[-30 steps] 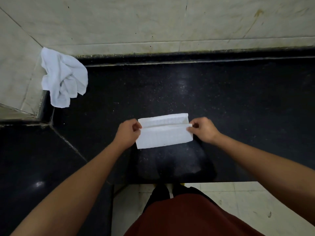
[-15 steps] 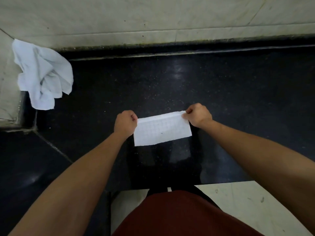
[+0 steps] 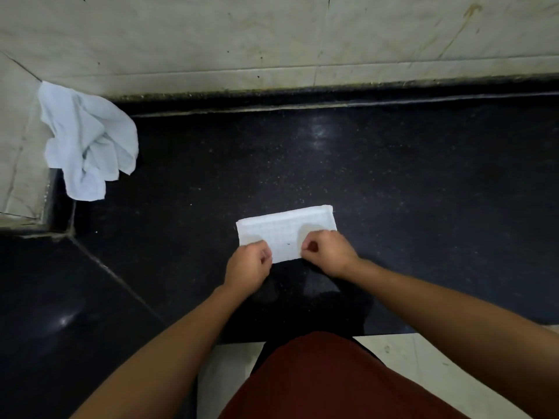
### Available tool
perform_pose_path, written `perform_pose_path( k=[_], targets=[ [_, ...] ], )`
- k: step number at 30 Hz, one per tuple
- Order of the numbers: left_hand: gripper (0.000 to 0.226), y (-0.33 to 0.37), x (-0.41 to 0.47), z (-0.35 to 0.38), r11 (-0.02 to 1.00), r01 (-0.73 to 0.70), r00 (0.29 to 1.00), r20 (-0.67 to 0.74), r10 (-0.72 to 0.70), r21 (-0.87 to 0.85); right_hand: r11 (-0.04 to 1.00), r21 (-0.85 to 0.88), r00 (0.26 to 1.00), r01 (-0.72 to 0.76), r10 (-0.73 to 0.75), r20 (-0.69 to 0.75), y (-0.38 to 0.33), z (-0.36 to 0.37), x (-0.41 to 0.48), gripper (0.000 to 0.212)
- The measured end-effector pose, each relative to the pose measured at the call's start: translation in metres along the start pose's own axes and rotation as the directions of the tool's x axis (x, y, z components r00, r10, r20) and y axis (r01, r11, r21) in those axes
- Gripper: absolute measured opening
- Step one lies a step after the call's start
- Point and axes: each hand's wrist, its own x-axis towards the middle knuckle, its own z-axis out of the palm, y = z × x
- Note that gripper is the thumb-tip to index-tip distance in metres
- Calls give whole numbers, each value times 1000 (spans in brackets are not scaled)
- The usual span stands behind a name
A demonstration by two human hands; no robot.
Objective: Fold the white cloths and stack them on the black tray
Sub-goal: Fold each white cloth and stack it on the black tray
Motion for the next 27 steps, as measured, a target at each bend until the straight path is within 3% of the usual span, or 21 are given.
perform_pose_path(
  k=[4,9,13,16,18,20,23,27],
  targets=[
    [17,-22,-10,4,990,89,993,-67,-97,-111,978,116,980,-173,183,-83,36,-8,-3,7],
    [11,-25,-14,4,994,52,996,-66,-58,-94,966,11,960,-259,259,-103,52,-25,-5,7],
    [11,-19,-9,-11,982,-84,986,-127,106,166,968,24,931,-248,245,-271,40,-37,2,21],
    [35,-23,-1,-22,913,-180,981,-6,195,366,961,-19,925,-277,262,-274,20,-34,9,35],
    [46,-28,4,-25,862,-189,982,93,165,469,941,-51,913,-334,309,-267,11,-29,14,37],
    [51,-33,5,-27,849,-180,983,124,136,497,914,41,885,-403,401,-236,7,-30,17,33],
    [51,-36,4,-27,864,-189,982,113,153,467,837,322,861,-441,496,-111,6,-34,23,17],
    [51,-36,1,-26,883,-187,982,68,175,431,642,645,857,-415,513,42,2,-42,19,19]
  ],
)
